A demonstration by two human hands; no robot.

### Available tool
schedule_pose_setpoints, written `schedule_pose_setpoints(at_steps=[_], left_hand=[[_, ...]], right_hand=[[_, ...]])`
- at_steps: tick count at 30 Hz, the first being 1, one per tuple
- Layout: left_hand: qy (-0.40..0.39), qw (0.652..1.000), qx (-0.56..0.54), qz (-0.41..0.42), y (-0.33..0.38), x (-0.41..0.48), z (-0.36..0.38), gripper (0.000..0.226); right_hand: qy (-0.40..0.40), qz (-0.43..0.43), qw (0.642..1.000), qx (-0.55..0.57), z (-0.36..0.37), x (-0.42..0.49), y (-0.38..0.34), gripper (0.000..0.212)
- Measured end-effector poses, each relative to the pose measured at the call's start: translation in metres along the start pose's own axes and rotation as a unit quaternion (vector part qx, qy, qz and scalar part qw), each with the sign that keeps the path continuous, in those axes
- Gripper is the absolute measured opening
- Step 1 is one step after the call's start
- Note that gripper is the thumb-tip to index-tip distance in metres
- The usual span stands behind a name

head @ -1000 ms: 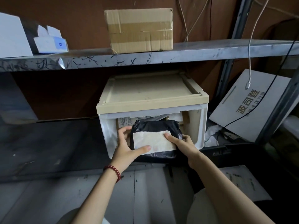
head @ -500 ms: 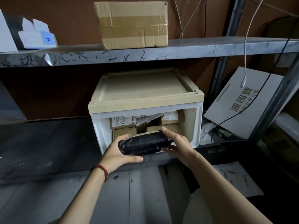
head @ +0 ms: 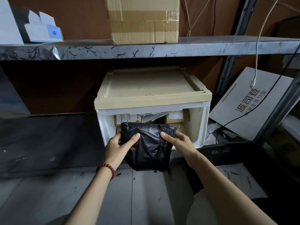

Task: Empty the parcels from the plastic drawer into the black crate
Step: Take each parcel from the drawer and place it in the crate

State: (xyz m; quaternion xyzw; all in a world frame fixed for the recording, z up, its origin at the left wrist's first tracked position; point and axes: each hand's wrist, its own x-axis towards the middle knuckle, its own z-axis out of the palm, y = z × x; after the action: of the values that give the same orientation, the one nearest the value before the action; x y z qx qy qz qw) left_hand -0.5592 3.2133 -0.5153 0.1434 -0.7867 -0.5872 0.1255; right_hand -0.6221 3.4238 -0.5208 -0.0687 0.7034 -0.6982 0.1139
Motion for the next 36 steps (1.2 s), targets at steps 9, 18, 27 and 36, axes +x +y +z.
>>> schedule_pose_setpoints(at_steps=[9,18,27,36], left_hand=[[0.002,0.997,-0.043,-0.069,-0.005,0.001,0.011,0.073],[-0.024,0.998,-0.007,-0.052,-0.002,0.002,0.032,0.086],[-0.057,0.992,0.104,0.051,0.021,-0.024,0.102,0.097],[-0.248,0.942,0.181,0.133,0.061,-0.037,0.238,0.080]], right_hand=[[-0.031,0.045,0.996,0.076,0.016,-0.002,-0.003,0.079],[0.067,0.034,0.996,0.048,0.004,0.001,0.004,0.076],[0.144,-0.007,0.987,0.076,-0.070,-0.044,0.017,0.076],[0.379,0.011,0.905,0.194,-0.168,-0.100,0.058,0.068]])
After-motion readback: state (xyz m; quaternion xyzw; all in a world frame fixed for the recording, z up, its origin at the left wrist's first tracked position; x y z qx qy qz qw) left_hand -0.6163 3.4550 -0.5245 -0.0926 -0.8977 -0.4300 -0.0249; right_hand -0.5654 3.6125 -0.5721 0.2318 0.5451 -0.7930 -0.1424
